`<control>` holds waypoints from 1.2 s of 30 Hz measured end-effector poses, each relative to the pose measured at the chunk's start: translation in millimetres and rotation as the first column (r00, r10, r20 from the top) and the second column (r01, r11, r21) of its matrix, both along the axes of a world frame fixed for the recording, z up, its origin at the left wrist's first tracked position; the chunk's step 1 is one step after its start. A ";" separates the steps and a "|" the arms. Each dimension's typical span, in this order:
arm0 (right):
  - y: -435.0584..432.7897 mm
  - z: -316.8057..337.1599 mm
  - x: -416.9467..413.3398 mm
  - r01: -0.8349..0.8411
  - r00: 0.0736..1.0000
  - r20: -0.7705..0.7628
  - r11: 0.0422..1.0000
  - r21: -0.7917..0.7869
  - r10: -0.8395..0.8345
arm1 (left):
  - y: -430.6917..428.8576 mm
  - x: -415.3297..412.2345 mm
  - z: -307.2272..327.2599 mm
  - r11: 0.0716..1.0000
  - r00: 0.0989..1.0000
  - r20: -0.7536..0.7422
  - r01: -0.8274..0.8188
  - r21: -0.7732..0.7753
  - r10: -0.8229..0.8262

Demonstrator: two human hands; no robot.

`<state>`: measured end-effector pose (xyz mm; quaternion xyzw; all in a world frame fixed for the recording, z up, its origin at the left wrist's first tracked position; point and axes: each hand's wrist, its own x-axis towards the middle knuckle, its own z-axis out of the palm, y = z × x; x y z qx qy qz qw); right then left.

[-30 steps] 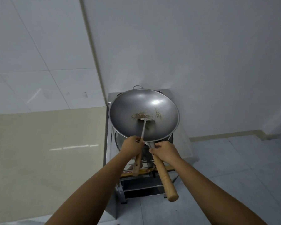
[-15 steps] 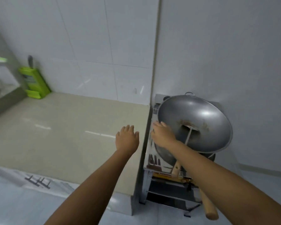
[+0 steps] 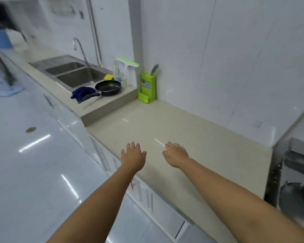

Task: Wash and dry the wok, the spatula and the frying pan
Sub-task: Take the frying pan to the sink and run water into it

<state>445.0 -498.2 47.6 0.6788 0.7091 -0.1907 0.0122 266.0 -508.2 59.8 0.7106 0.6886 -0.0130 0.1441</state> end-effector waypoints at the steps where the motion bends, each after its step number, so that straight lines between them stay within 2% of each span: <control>1: 11.4 -0.8 -22.1 -0.028 1.000 -0.001 1.000 -0.003 0.028 | 6.4 -22.2 -0.3 1.000 1.000 -0.007 -0.024 -0.009 0.024; 7: 75.4 -5.3 -136.3 -0.163 0.986 -0.020 0.986 -0.031 0.163 | 38.1 -138.5 -4.9 0.985 0.986 -0.017 -0.169 -0.029 0.169; 12: 130.9 -12.3 -203.1 -0.241 0.971 -0.011 0.970 -0.040 0.241 | 70.5 -204.3 -12.9 0.963 0.964 0.007 -0.266 -0.040 0.267; 20: 251.6 -20.8 -294.9 -0.318 0.948 0.011 0.948 -0.019 0.318 | 179.8 -293.1 -17.7 0.939 0.938 0.042 -0.344 -0.025 0.345; 31: 405.5 -19.6 -346.6 -0.132 0.990 -0.052 0.989 -0.062 0.129 | 336.2 -369.3 -15.6 0.926 0.914 0.151 -0.377 -0.024 0.376; 36: 465.2 -21.6 -343.7 0.136 0.970 -0.197 0.990 -0.048 -0.142 | 405.5 -376.9 -6.7 0.943 0.904 0.288 -0.333 0.013 0.315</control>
